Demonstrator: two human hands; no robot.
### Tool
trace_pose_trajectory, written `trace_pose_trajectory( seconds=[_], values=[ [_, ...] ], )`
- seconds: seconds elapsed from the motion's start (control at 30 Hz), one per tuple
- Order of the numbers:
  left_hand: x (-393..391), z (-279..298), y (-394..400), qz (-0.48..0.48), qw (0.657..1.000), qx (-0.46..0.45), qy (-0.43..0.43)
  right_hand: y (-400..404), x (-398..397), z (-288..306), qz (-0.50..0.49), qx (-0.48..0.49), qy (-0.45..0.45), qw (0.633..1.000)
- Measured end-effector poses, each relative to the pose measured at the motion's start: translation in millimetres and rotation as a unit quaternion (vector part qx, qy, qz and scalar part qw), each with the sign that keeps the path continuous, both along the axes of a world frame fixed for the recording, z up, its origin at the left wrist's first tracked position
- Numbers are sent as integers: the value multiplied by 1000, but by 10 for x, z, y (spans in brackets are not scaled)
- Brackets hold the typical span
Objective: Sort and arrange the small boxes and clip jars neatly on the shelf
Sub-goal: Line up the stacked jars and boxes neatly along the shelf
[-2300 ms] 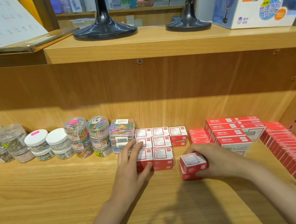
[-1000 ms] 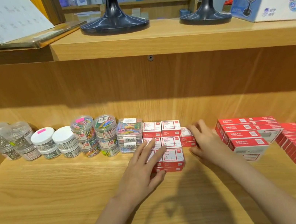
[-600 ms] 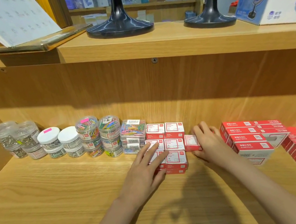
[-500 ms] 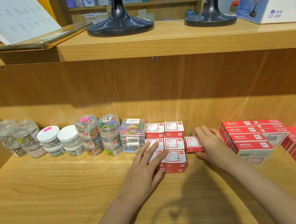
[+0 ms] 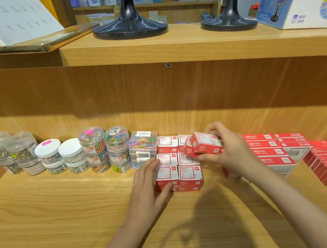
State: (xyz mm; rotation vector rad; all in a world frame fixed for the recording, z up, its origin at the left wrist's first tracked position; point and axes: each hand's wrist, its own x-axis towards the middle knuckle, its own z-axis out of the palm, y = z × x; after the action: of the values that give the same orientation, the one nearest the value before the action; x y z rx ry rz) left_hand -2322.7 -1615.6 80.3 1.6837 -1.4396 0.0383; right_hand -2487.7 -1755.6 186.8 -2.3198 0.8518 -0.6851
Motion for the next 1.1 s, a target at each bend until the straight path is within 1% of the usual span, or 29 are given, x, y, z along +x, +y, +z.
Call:
trace_pose_trajectory(
  seconds=[0.1, 0.17, 0.23, 0.27, 0.33, 0.4, 0.5, 0.53, 0.6, 0.7, 0.77, 0.93, 1.03, 1.1],
  values=[
    [6, 41, 31, -19, 994, -7, 104, 90, 369, -81, 52, 10, 45, 998],
    [2, 55, 33, -15, 991, -10, 134, 130, 542, -182, 61, -6, 62, 996],
    [4, 58, 37, -12, 992, -11, 129, 144, 595, -266, 52, -28, 60, 996],
    [6, 61, 39, -13, 993, -10, 117, 142, 578, -289, 41, -28, 41, 998],
    [17, 62, 37, -22, 996, -1, 87, 110, 480, -304, 14, -14, -26, 999],
    [40, 52, 33, -24, 998, 14, 54, 58, 345, -299, -17, -36, -69, 997],
    [68, 28, 28, -22, 999, 25, 33, -4, 148, -341, -26, -100, -54, 993],
    [75, 22, 30, -23, 999, 24, 33, -16, 104, -372, -23, -103, -50, 993],
    [82, 23, 36, -27, 999, 22, 39, -25, 51, -417, -19, -74, -48, 996],
    [88, 21, 28, -35, 998, 20, 48, -26, 32, -442, -17, 5, -41, 999],
    [89, 28, 28, -38, 998, 22, 49, -9, 31, -445, -14, 21, -29, 999],
    [89, 22, 40, -42, 996, 21, 70, 57, 48, -477, -17, -91, -7, 996],
    [73, 16, 40, -39, 996, 24, 82, 49, 128, -548, -11, -179, 11, 984],
    [65, 11, 37, -37, 995, 24, 91, 30, 162, -609, -28, -219, 21, 975]
  ],
)
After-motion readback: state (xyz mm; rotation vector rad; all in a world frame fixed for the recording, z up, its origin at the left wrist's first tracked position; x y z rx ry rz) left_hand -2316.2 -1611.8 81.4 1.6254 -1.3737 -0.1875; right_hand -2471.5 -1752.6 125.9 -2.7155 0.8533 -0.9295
